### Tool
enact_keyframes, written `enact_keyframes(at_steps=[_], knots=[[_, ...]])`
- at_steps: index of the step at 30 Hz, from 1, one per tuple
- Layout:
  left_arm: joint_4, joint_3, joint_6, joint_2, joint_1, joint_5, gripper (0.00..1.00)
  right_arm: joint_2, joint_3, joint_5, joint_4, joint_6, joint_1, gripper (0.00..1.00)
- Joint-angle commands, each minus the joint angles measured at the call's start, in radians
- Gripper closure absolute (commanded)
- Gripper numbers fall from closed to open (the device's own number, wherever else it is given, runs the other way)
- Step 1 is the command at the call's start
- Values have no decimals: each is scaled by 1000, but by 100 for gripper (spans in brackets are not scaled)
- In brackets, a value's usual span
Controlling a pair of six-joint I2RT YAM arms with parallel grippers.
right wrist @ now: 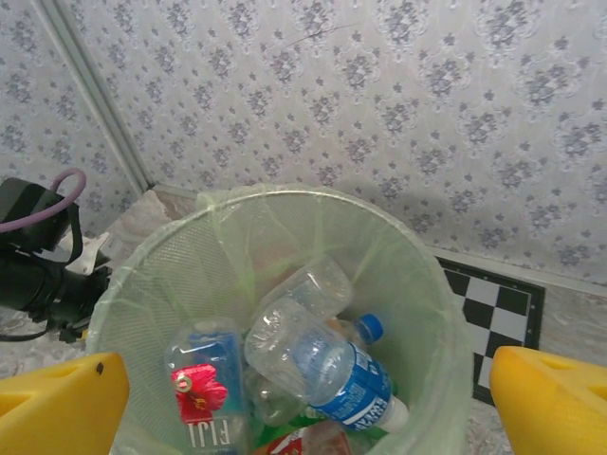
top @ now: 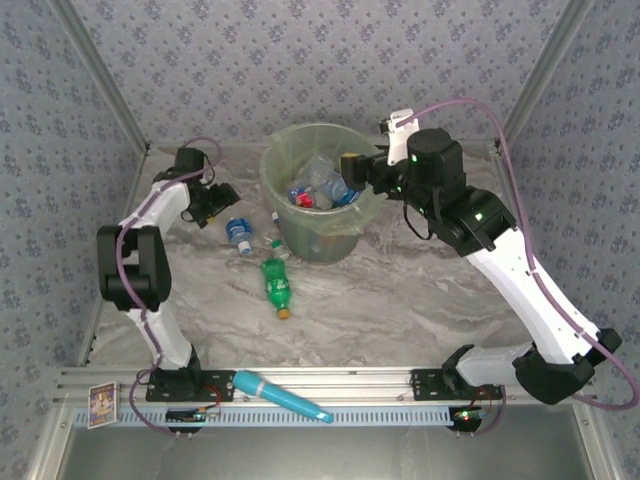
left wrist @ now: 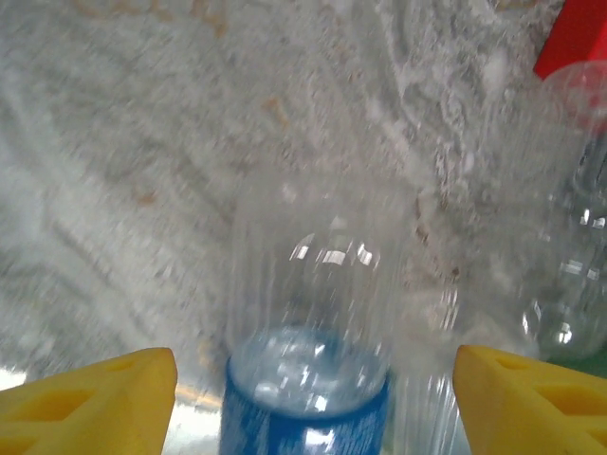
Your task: Put the plastic bottles in the bin
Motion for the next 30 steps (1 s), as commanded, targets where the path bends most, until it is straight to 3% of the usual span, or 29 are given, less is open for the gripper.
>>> enact_keyframes(at_steps=[1,6,16,19,24,30], knots=[[-35,96,36,92,9,52,25,-45,-21,60,-47,11,8,0],[-68,159,47,185,9,70,26,-70,-32,99,-59,11,7,0],[-65,113,86,224,4,89,28,-41,-28,85,-31,6,-5,0],[-68,104,101,227,5,86,35,-33,-24,79,-29,6,-7,0],[-68,79,113,158,7,38,47,-36,-25,76,-28,12,-7,0],[-129,71,123,45,18,-5,48,-44,-29,70,-26,19,-7,0]])
